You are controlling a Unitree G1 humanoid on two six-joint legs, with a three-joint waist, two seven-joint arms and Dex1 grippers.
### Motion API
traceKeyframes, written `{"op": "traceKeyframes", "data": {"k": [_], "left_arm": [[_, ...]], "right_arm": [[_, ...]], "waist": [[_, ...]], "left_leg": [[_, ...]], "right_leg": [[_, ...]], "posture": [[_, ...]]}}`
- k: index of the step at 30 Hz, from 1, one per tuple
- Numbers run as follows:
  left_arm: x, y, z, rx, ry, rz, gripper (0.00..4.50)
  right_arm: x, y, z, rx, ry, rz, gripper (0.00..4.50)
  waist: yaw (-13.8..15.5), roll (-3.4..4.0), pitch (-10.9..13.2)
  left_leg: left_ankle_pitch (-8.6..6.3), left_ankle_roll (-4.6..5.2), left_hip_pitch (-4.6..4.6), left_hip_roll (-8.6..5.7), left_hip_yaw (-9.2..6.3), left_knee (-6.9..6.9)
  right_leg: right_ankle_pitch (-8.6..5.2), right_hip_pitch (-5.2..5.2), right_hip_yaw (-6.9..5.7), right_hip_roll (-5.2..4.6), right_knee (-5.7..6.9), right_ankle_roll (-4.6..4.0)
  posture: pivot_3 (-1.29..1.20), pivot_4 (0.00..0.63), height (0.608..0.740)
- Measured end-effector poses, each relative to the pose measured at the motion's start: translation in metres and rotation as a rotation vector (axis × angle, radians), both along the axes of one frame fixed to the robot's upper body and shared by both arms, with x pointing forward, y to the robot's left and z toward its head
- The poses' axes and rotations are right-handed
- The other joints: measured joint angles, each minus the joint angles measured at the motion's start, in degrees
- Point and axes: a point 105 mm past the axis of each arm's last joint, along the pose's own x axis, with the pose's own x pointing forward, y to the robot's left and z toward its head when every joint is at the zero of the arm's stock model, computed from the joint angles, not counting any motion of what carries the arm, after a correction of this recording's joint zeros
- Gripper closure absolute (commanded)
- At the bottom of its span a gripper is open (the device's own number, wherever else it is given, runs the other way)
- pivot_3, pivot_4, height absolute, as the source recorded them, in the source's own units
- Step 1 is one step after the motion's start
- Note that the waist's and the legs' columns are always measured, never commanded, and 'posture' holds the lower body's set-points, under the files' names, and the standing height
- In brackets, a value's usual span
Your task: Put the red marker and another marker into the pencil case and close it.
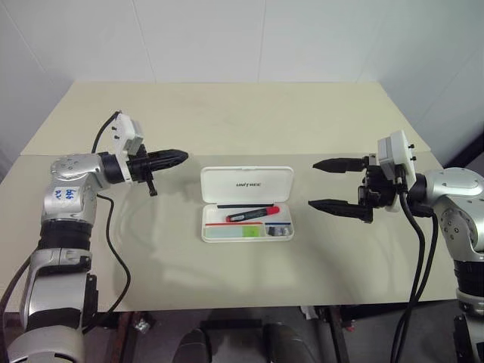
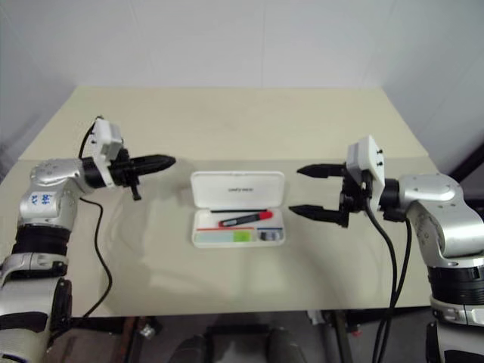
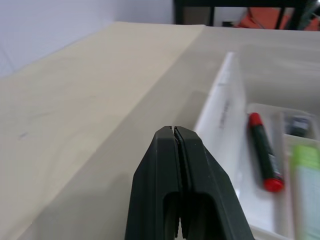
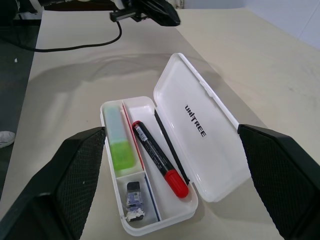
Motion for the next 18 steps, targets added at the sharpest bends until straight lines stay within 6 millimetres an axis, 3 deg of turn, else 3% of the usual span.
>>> {"op": "traceKeyframes", "data": {"k": [4, 8, 18], "left_arm": [[0.012, -0.011, -0.022, 0.039, 0.057, 0.019, 4.45], [0.01, -0.026, -0.039, 0.064, 0.102, -0.046, 4.45], [-0.01, -0.04, -0.046, 0.15, 0.095, -0.244, 4.45]], "right_arm": [[0.0, 0.003, 0.0, 0.006, -0.008, -0.001, 0.0], [-0.003, 0.006, -0.001, 0.009, -0.014, 0.0, 0.0], [-0.006, 0.01, -0.002, 0.024, -0.014, -0.008, 0.0]], "waist": [[0.3, 0.0, 0.0], [0.5, 0.0, 0.0], [0.5, 0.0, 0.0]], "left_leg": [[0.0, 0.0, -0.01, 0.0, 0.01, -0.02], [-0.02, -0.04, -0.05, 0.0, 0.01, -0.03], [-0.03, -0.05, -0.05, 0.0, 0.02, -0.03]], "right_leg": [[0.0, -0.01, 0.0, 0.0, -0.02, 0.0], [0.0, -0.02, 0.0, 0.0, -0.06, 0.0], [0.0, -0.01, 0.01, 0.0, -0.07, 0.0]], "posture": [[0.0, 0.15, 0.74], [0.0, 0.15, 0.74], [0.0, 0.15, 0.74]]}}
